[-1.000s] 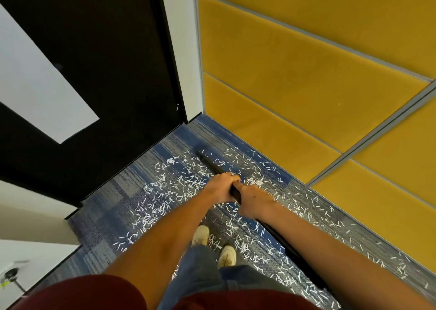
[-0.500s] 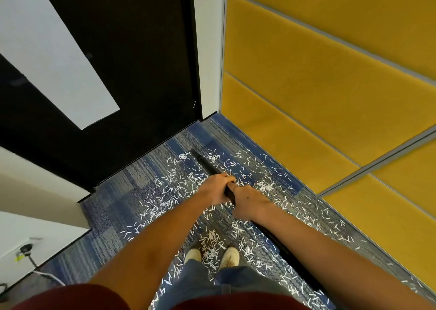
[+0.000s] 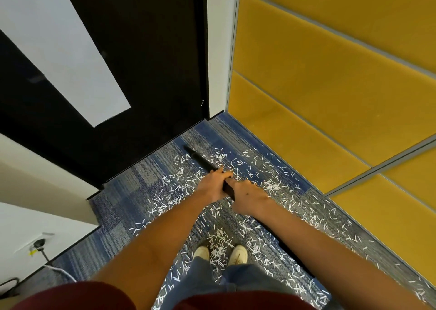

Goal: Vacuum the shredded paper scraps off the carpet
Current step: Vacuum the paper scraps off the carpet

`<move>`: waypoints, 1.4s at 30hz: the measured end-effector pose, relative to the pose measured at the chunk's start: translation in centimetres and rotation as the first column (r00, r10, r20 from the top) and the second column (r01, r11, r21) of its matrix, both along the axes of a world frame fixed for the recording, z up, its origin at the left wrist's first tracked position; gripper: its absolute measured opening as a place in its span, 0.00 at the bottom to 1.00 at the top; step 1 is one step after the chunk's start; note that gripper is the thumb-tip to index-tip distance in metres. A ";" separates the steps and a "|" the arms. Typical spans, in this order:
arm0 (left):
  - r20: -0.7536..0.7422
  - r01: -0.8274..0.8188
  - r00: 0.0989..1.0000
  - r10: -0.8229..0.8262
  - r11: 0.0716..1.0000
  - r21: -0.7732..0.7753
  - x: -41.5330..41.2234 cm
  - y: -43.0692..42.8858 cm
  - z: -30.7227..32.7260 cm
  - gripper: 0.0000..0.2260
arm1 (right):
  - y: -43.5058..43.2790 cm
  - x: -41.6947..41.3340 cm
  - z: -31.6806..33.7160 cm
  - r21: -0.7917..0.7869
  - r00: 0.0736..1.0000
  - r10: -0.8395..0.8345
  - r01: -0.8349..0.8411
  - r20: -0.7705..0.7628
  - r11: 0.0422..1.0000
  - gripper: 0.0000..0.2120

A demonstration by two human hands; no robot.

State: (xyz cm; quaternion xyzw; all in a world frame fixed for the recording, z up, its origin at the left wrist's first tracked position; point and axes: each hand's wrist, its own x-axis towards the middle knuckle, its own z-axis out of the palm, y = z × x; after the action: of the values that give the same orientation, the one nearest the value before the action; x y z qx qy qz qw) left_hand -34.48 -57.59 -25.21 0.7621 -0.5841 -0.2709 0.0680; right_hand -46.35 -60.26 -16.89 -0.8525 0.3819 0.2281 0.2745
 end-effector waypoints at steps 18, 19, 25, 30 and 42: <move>0.097 0.207 0.973 -0.208 0.978 0.023 5.9 4.4 -0.8 0.13 | 5.1 4.8 -0.8 -0.004 0.999 0.018 -0.018 -0.034 1.000 0.30; 0.098 0.221 0.970 -0.222 0.975 0.029 6.2 4.5 -1.0 0.14 | 5.4 4.9 -1.0 -0.003 0.999 0.014 -0.014 -0.037 1.000 0.29; 0.079 0.240 0.966 -0.247 0.967 0.091 6.5 5.2 -1.7 0.14 | 6.5 4.9 -1.5 0.001 0.999 -0.014 0.014 -0.039 1.000 0.30; -0.003 0.185 0.983 -0.185 0.978 0.093 6.0 5.2 -2.3 0.10 | 6.4 4.4 -1.5 0.000 0.999 -0.010 0.010 -0.047 1.000 0.30; 0.145 0.249 0.956 -0.255 0.967 0.056 3.0 4.8 -2.5 0.17 | 5.4 0.8 0.4 0.036 0.996 0.080 -0.078 -0.039 0.996 0.36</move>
State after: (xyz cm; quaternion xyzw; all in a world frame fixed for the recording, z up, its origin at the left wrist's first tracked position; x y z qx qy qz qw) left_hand -31.48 -52.80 -27.67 0.7009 -0.6748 -0.2296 -0.0258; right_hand -45.52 -54.87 -16.53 -0.8574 0.3493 0.2624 0.2721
